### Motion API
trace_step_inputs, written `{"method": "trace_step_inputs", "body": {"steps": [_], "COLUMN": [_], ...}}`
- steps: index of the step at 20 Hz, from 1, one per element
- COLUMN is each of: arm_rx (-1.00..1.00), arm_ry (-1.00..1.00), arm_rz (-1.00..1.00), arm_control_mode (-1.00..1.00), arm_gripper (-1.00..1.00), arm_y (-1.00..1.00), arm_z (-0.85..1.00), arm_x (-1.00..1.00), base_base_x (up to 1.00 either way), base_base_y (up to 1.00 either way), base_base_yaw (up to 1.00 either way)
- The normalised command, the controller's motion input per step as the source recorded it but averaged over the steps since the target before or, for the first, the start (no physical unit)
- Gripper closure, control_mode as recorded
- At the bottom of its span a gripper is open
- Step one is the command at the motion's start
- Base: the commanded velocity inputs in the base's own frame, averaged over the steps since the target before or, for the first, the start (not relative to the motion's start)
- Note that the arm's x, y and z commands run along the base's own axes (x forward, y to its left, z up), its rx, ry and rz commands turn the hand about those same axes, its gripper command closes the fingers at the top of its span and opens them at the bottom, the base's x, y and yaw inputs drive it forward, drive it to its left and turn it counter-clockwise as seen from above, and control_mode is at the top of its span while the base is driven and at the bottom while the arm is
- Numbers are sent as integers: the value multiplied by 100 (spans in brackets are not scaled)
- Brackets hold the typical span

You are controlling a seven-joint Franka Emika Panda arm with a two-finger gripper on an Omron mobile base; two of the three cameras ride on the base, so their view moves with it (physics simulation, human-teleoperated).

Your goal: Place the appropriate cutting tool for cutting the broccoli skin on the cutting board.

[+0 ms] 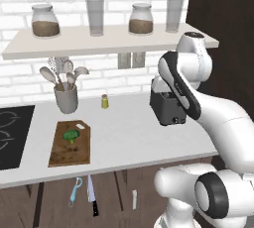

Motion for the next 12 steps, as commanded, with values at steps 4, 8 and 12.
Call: {"method": "trace_step_inputs", "body": {"steps": [4, 8, 12], "arm_rx": [-2, 0, -2], "arm_ry": [-4, 3, 2], "arm_rz": [0, 0, 0], "arm_control_mode": [-100, -100, -100], "arm_gripper": [-100, -100, -100], "arm_y": [8, 50, 100], "arm_z": [-18, -61, -97], "arm_x": [-56, -73, -45], "base_base_x": [0, 0, 0], "base_base_y": [0, 0, 0], "base_base_yaw": [0, 0, 0]}}
